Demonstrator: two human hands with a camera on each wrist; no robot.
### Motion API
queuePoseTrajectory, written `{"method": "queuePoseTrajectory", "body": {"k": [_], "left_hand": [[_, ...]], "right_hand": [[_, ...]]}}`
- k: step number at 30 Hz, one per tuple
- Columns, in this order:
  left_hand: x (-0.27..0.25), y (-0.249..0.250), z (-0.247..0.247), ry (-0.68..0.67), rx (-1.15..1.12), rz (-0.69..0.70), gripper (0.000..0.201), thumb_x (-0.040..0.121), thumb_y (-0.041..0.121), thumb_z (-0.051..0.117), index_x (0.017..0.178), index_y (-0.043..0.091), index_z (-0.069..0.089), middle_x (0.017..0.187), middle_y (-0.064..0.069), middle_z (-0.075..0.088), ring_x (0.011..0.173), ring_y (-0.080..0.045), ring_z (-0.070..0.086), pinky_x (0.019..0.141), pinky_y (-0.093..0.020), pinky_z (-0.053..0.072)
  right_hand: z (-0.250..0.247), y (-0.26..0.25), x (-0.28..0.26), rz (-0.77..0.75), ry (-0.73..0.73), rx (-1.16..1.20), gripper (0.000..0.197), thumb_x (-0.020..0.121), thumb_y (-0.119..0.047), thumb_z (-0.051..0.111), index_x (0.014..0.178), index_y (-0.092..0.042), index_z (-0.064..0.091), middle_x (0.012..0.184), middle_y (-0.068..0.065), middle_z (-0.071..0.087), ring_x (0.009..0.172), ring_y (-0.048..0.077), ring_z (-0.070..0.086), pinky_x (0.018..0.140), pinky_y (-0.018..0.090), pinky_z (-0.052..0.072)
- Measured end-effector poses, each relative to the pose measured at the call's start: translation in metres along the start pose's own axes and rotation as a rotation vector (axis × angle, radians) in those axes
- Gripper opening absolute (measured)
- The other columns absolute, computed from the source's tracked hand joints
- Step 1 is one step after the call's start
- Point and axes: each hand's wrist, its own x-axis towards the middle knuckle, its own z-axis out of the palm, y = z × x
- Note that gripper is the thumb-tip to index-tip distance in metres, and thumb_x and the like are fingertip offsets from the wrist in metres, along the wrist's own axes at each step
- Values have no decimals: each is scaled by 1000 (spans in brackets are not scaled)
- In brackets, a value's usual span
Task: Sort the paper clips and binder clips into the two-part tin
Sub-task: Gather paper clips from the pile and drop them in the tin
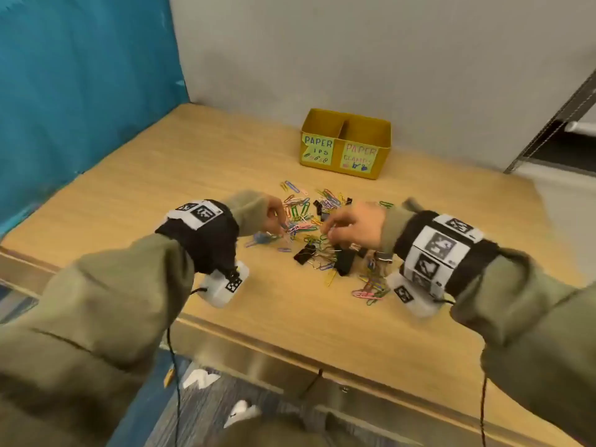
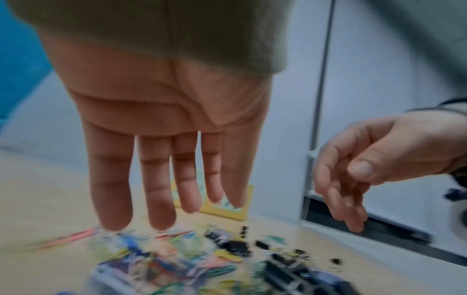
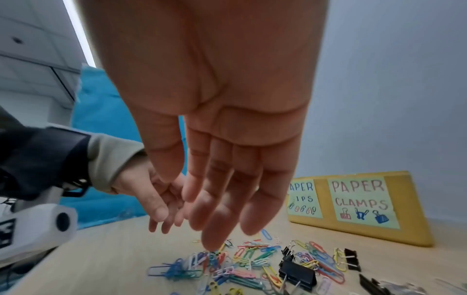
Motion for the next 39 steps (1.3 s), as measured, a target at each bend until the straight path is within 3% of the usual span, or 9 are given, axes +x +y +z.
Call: {"method": "queuePoseTrajectory", "body": {"k": [4,7,11,15,20,26,31,36,39], "left_hand": [[25,-14,-2,67,-60,-134,43,79,9,71,120,11,59,115,-11,62,91,-25,56,72,-22,38],[44,-28,2,51,-26,-194,52,82,8,67,131,17,52,131,-13,48,113,-30,54,91,-28,44],[66,-39,5,34,174,-214,47,93,17,50,140,15,42,139,-14,38,131,-33,38,111,-35,34],[93,-46,7,-84,255,-137,46,95,17,44,141,18,44,141,-16,36,132,-35,33,112,-37,31],[98,-55,-2,-90,57,-42,39,95,28,50,133,20,52,135,-14,50,119,-31,53,99,-30,41],[65,-56,3,-218,332,-56,116,49,55,83,144,23,26,133,-12,39,124,-31,40,104,-44,40],[81,-41,11,-177,90,-92,83,65,17,83,135,15,40,133,-12,43,117,-32,51,98,-37,45],[88,-39,12,-141,82,-154,91,59,25,87,137,21,40,133,-11,40,124,-32,44,104,-46,42],[93,-36,13,-152,50,-150,56,77,11,70,129,14,50,130,-15,52,119,-32,52,98,-35,45]], "right_hand": [[-4,-15,67,33,77,11,25,92,-18,54,114,-16,64,101,1,69,90,17,66,82,30,53],[-5,-18,119,80,159,-106,28,91,-12,52,113,-21,65,124,4,63,115,23,58,105,42,42],[-6,-21,170,146,81,-247,50,92,-1,46,138,-20,46,146,9,41,133,29,42,109,38,35],[-5,-23,200,134,-6,-354,57,94,-4,41,148,-19,28,155,9,25,141,32,30,116,45,26],[6,-13,200,31,-191,-438,46,93,-4,37,133,-21,53,140,3,52,128,25,49,110,39,37],[5,2,171,6,-95,-407,51,86,-26,61,135,-28,48,137,3,47,127,26,47,107,47,37],[13,0,163,7,-154,-503,64,78,-34,71,135,-18,46,130,5,49,118,25,50,96,37,45],[10,5,168,88,-143,-494,80,71,-40,75,140,-27,36,131,4,44,123,27,46,104,49,39],[12,3,173,68,-174,-516,62,77,-33,72,131,-19,47,127,7,50,119,28,51,101,46,42]]}}
